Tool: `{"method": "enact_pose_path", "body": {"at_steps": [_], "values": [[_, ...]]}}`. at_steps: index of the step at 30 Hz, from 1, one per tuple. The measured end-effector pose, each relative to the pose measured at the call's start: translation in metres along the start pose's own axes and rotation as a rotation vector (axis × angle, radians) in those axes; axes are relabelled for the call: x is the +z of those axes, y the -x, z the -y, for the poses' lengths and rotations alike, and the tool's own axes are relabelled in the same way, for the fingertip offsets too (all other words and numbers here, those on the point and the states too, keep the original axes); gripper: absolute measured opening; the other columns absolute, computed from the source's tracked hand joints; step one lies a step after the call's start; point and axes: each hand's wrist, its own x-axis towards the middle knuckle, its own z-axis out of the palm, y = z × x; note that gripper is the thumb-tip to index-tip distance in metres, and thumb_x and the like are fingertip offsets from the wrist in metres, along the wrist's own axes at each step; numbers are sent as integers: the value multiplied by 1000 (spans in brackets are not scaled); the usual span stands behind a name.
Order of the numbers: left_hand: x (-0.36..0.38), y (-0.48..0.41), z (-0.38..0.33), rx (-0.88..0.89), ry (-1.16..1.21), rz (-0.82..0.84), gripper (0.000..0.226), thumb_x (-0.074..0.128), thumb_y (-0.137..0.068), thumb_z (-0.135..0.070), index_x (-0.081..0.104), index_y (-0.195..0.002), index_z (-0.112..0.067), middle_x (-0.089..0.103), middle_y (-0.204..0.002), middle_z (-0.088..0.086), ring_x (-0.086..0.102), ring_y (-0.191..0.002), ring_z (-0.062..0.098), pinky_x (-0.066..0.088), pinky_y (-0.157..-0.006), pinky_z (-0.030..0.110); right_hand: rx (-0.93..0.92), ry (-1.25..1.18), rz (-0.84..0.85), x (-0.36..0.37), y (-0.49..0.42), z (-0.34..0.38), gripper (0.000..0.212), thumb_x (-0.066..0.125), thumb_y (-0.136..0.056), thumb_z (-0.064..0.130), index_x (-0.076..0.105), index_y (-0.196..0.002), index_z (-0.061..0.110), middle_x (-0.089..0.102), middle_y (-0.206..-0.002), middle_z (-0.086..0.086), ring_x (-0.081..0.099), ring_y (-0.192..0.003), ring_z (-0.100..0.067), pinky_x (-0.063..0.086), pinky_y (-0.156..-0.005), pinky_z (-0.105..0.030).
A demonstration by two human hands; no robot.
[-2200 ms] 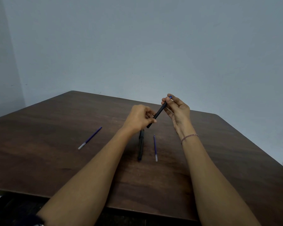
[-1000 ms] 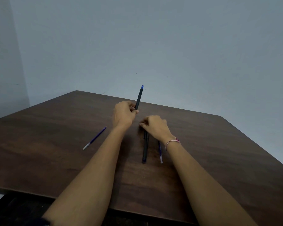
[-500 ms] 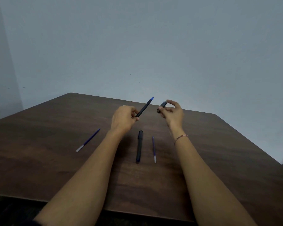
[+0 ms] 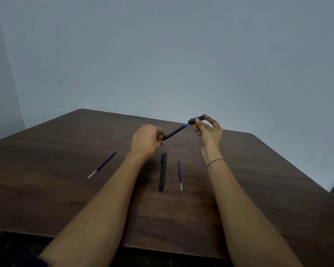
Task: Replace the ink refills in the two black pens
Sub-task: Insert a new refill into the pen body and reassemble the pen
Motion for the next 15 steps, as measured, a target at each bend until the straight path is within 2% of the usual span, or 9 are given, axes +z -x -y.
{"method": "enact_pose_path", "body": {"at_steps": [2, 6, 10, 15], "values": [[-1, 0, 0, -5, 3, -7, 20, 74, -78, -21, 72, -96, -29, 61, -76, -13, 58, -80, 10, 45, -68, 25, 6, 7, 13, -2, -1, -1, 37, 69, -82, -1, 59, -117, 3, 68, -88, -17, 70, -75, -16, 57, -71, -20], [-1, 1, -1, -21, 9, -5, 20, 73, -79, -22, 72, -97, -30, 68, -84, -10, 56, -79, 9, 43, -66, 24, -2, 20, 25, -2, -1, -2, 37, 68, -82, -1, 58, -118, 3, 68, -85, -14, 69, -78, -20, 58, -72, -20], [-1, 0, -2, -28, 20, -5, 20, 73, -79, -23, 71, -97, -29, 68, -85, -9, 59, -81, 10, 48, -70, 26, -10, 69, 69, 1, 0, -4, 34, 67, -83, -2, 59, -115, 3, 68, -80, -13, 69, -81, -23, 57, -68, -18], [-2, -1, -3, -41, 24, -9, 20, 72, -79, -21, 71, -97, -29, 69, -86, -8, 62, -86, 13, 52, -75, 29, -36, 222, 178, 8, 4, -12, 34, 66, -84, 2, 58, -117, 3, 69, -78, -11, 71, -82, -19, 58, -72, -21]]}}
